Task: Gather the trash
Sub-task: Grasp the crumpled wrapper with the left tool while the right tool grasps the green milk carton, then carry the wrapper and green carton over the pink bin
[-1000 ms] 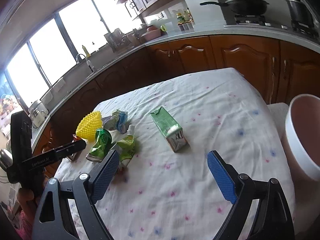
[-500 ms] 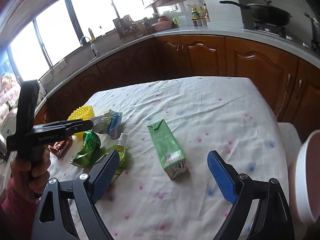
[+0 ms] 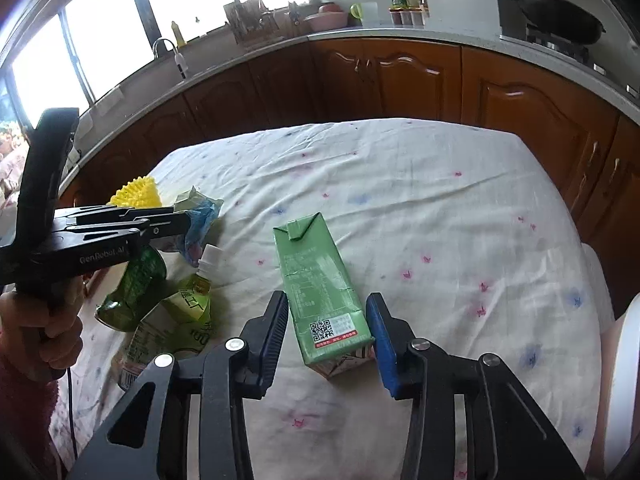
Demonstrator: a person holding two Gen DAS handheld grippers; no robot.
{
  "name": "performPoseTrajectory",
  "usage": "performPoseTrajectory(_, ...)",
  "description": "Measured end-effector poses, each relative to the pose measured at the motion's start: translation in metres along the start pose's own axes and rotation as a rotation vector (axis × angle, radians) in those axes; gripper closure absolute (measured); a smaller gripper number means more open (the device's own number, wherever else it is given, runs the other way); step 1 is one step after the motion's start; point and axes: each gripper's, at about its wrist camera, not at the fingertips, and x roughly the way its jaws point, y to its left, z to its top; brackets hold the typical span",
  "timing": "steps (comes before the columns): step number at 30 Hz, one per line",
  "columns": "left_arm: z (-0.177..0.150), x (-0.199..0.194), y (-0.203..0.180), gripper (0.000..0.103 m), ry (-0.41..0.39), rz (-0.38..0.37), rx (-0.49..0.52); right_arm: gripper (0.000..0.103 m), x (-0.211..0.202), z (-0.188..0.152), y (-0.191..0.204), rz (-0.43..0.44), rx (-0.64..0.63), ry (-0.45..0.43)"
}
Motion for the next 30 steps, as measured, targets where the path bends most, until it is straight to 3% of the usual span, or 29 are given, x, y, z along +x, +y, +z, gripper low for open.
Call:
performPoseTrajectory(10,-0.007,-0.050,-0.020,0.095,-0.115,-0.129,-0.038,0.070,-0.050,-0.014,-0.009,0.017,0.069,-0.097)
performPoseTrajectory(17,-0.024,-0.081,-0.060,0.095,-0.164,-0.250,-0.024,0.070,-0.091,-0.031,-0.022,0.010,0.124,-0.149)
performPoseTrajectory(30,-0.048,-0.096,-0.135,0.095,-0.157,-0.389,0.041,0.070,-0.153,-0.067,-0.054,-0.046,0.202,-0.223)
